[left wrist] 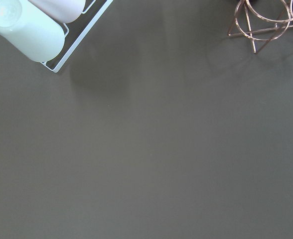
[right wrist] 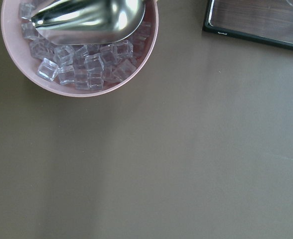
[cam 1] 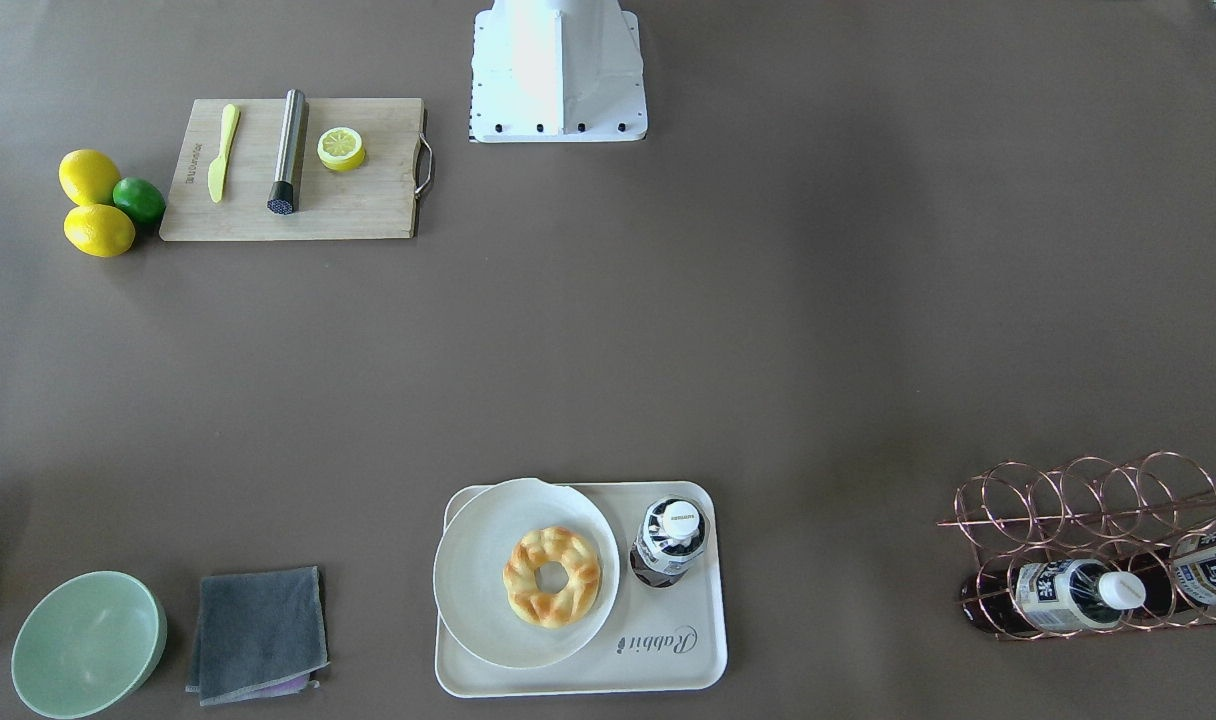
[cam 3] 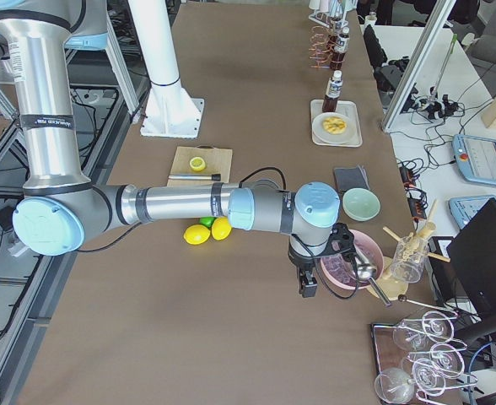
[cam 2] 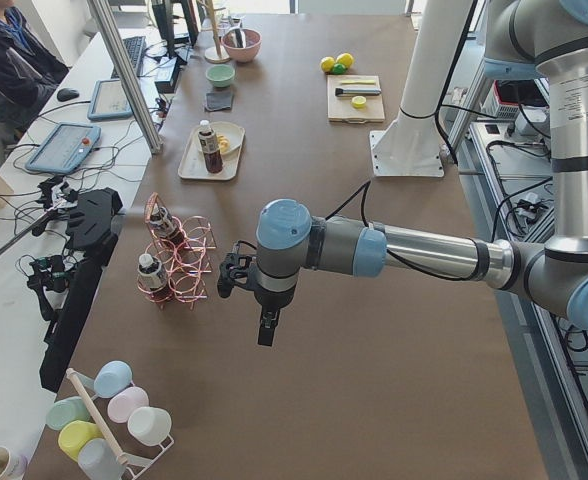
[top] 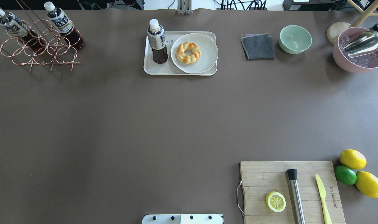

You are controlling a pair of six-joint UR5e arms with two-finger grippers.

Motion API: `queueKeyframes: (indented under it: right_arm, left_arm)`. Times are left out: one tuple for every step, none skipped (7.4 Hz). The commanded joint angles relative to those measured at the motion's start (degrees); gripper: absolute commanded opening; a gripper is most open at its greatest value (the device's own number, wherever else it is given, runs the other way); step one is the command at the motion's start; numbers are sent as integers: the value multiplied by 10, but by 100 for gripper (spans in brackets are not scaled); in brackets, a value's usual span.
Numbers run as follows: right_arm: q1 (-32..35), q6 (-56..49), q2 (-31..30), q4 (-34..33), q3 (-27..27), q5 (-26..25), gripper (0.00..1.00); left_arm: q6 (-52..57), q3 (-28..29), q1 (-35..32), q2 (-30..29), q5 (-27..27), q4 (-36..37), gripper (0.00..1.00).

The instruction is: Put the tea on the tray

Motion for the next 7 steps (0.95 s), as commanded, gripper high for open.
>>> queueKeyframes:
  right_arm:
    - [3, 1, 3, 0, 5, 1, 100]
    - [2, 1, 5, -1, 1, -1, 100]
    - [3, 2, 5, -1, 6, -1, 100]
    - [2, 2, 5, -1, 6, -2, 100]
    - [0, 2, 6, -1, 6, -4, 100]
    - [1, 2, 3, -2, 7, 0, 100]
    - [1, 2, 2, -2, 7, 0, 100]
  left_arm:
    - [2, 10, -2, 11, 0, -6, 97]
    - [2, 7, -3, 14, -3, -7, 97]
    - [1, 8, -3, 14, -3, -7, 97]
    - [1, 9, -4, 14, -3, -7, 97]
    - [1, 8, -6, 14, -3, -7, 97]
    - [1, 8, -8, 14, -4, -7, 97]
    - [1, 7, -10, 14, -5, -6, 97]
